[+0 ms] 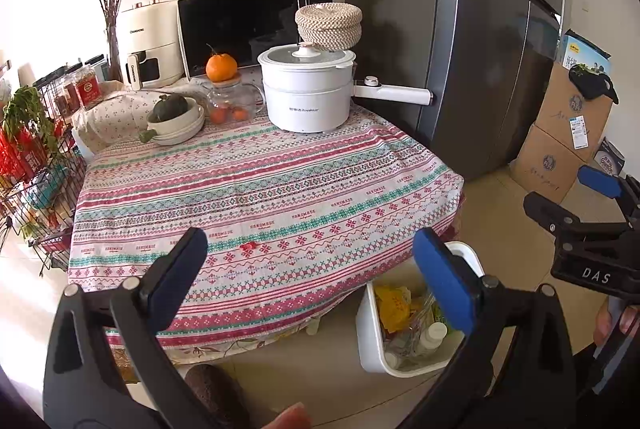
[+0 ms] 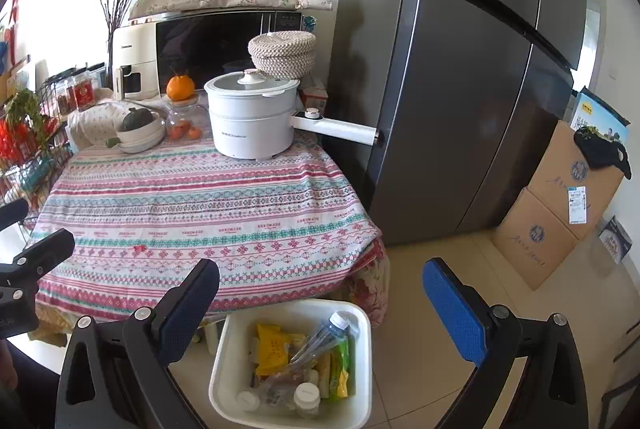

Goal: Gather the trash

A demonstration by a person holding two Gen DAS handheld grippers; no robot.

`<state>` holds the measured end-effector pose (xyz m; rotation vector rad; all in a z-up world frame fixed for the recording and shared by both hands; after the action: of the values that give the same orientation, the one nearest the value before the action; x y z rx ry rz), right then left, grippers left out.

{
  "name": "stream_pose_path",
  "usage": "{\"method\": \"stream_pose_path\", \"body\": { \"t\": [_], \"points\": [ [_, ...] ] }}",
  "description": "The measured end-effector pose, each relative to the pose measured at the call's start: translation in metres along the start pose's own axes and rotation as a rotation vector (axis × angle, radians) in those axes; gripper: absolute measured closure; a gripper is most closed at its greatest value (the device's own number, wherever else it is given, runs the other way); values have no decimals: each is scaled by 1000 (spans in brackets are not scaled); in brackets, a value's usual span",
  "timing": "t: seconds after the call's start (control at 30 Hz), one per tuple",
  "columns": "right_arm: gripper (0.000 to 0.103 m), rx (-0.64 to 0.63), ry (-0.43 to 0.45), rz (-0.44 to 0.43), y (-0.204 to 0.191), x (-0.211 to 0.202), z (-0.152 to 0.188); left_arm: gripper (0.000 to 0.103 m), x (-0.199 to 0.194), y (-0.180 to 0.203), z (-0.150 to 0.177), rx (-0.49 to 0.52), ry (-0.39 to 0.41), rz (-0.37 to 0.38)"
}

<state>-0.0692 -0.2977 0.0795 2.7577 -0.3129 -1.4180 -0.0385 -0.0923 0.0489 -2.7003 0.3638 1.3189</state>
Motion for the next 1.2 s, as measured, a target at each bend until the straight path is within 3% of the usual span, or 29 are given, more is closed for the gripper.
{"method": "stream_pose_path", "body": {
  "t": [1.2],
  "points": [
    [0,8,-10,56,3,1,1,1,13,3,5,23,-56,16]
  ]
}}
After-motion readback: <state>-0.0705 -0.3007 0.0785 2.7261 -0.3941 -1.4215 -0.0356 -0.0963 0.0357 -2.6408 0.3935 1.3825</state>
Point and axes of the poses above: each gripper's, at about its wrist camera, not at the fingertips, and x roughly the way its jaws point, y to its right, z to its underside, the point moved 3 cm from there along x, roughly the way its jaws point, and after that the axes turned 14 degrees about -y, right-handed, at the moved point
